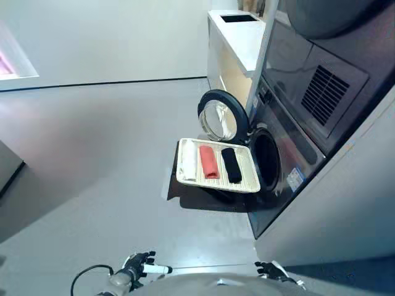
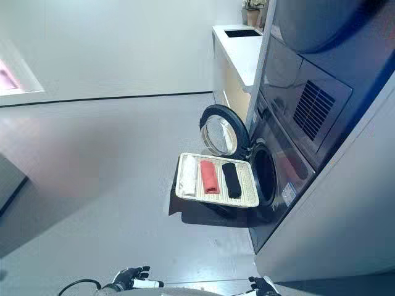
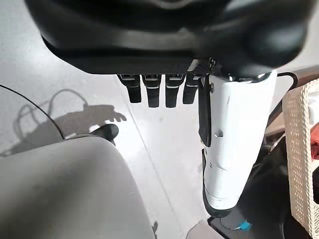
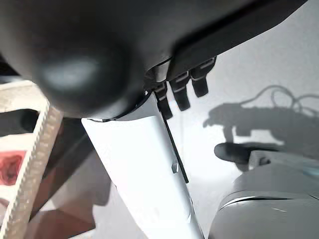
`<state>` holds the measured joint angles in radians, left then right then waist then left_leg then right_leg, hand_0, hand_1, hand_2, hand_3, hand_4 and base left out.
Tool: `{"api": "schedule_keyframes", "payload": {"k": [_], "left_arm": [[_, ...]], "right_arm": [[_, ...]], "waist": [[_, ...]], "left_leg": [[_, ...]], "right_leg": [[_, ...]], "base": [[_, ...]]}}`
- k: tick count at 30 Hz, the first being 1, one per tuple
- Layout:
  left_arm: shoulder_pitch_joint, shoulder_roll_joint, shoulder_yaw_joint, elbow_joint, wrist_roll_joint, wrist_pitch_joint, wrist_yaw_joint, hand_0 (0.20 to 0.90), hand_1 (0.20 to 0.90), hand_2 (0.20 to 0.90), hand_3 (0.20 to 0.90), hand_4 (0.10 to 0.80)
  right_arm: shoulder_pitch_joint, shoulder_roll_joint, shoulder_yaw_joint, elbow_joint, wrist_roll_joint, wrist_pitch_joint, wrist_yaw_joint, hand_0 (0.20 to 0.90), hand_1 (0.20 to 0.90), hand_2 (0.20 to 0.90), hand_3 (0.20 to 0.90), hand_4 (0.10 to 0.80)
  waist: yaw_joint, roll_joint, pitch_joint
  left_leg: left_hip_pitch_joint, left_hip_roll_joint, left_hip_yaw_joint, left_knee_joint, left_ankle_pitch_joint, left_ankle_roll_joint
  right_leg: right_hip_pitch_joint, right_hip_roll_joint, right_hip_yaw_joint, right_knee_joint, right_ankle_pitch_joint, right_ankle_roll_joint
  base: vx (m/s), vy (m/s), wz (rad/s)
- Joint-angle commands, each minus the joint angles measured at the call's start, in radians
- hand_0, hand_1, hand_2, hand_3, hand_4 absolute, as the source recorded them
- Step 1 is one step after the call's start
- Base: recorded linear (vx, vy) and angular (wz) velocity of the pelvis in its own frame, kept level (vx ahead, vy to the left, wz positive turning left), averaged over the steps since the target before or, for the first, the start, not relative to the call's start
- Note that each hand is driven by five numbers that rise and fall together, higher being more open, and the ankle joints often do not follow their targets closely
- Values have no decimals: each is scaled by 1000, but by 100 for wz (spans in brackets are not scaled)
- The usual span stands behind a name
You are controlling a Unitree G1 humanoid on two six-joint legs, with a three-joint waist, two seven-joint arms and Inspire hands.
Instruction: Pick up the clothes and place them into the washing machine
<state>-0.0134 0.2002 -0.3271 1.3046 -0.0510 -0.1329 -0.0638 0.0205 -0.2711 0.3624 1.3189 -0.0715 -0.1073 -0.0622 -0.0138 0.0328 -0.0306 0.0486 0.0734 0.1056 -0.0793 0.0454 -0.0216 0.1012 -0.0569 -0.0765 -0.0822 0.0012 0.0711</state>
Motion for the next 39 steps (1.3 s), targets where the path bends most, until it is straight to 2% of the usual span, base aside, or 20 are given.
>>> {"api": "schedule_keyframes", "payload": {"k": [1,17,25,34,39], "left_arm": [[-29,-19,-3,70,2,-15,1,900,900,900,900,800],[-28,-26,-8,69,5,-17,3,900,900,900,900,800],[-27,-22,-10,71,14,-12,4,900,900,900,900,800],[-44,-14,-11,70,5,-6,6,900,900,900,900,800],[-60,1,-12,60,4,-5,5,900,900,900,900,800]], "right_arm": [[-25,28,43,34,-6,-4,20,900,900,900,900,800],[-29,20,35,46,-6,-1,22,900,900,900,900,800],[-33,14,32,48,-9,5,28,900,900,900,900,800],[-58,6,26,46,-19,15,22,900,900,900,900,800],[-78,0,10,37,-10,15,13,900,900,900,900,800]], "waist": [[11,-44,-18],[11,-37,-18],[13,-39,-4],[17,-39,18],[20,-32,41]], "left_leg": [[33,-91,-35,-8,-65,-2],[31,-97,-37,-8,-67,1],[21,-106,-37,-8,-66,12],[-1,-133,-33,-8,-67,39],[6,-147,-36,-6,-75,65]], "right_leg": [[-29,-8,19,-5,54,31],[-32,-14,21,-5,57,34],[-46,-22,29,1,64,39],[-90,-50,40,50,67,56],[-162,-55,34,243,30,61]], "base": [[0,0,0],[0,0,0],[-1,10,0],[7,69,-3],[28,123,-7]]}}
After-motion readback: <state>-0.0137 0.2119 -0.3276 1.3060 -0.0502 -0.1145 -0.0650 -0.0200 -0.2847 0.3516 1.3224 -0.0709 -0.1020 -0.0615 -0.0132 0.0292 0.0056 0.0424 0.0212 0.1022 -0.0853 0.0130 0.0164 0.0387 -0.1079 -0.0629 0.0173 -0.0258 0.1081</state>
